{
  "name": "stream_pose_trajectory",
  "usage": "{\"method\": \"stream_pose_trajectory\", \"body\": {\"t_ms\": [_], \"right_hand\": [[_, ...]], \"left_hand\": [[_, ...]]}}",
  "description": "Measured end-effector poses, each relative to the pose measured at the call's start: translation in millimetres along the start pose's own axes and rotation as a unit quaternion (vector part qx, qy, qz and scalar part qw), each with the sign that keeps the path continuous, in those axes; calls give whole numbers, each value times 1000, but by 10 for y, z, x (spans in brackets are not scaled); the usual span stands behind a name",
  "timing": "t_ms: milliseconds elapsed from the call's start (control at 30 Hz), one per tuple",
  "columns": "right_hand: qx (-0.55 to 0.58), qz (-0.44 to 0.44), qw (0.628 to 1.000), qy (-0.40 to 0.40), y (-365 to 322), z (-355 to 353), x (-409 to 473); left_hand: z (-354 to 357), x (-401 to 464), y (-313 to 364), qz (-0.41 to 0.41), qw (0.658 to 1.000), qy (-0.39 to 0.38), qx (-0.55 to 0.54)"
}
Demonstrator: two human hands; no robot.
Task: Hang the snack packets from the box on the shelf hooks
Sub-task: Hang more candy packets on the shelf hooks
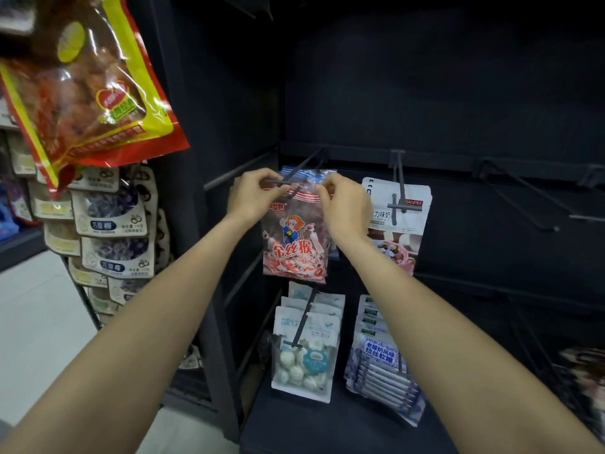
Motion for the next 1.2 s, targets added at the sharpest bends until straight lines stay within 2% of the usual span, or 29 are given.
{"method": "stream_pose_trajectory", "body": {"t_ms": [100, 233, 333, 400, 533, 667, 767, 900, 967, 1033, 1100, 1133, 1200], "right_hand": [[-169, -95, 980, -47, -106, 126, 170], [-248, -97, 961, -75, -74, 229, 312], [-231, -67, 967, -89, -34, 249, 315], [-189, -63, 977, -71, -34, 207, 220], [-54, -131, 988, -58, -14, 101, -306], [34, -158, 985, -60, 250, -142, -1194], [32, -116, 988, -97, 594, -354, -1987], [-3, -34, 979, -201, 1212, -605, -3125], [-34, 45, 953, -299, 1658, -652, -3704], [-63, 150, 886, -434, 2149, -651, -4327], [-83, 218, 812, -535, 2532, -666, -4879], [-89, 249, 787, -558, 2693, -682, -5084], [-85, 312, 773, -545, 2976, -716, -5325]], "left_hand": [[42, 141, 69, 18, 998, 50, 46], [177, 268, 140, 37, 996, 59, 59], [248, 269, 95, 22, 995, 82, 46], [283, 150, 33, -12, 994, 99, 43], [291, -490, 17, -60, 990, 123, 26], [418, -1382, 63, -78, 991, 53, -90], [655, -2098, 146, -79, 983, -33, -161], [1263, -3115, 257, -47, 971, -174, -157], [1625, -3615, 201, -6, 966, -233, -116], [1977, -4043, 41, 14, 957, -284, -56], [2265, -4348, -224, -4, 947, -320, 35], [2372, -4465, -387, -32, 936, -339, 84], [2520, -4668, -718, -111, 906, -377, 154]]}}
Point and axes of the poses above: each hand's wrist, its own x-axis towards the middle knuckle, its own z-axis out of the palm, y = z × x, the point moved 9 cm from there along x, towards the middle knuckle, and after that the axes turned 14 degrees about x, right-handed, at the moved point
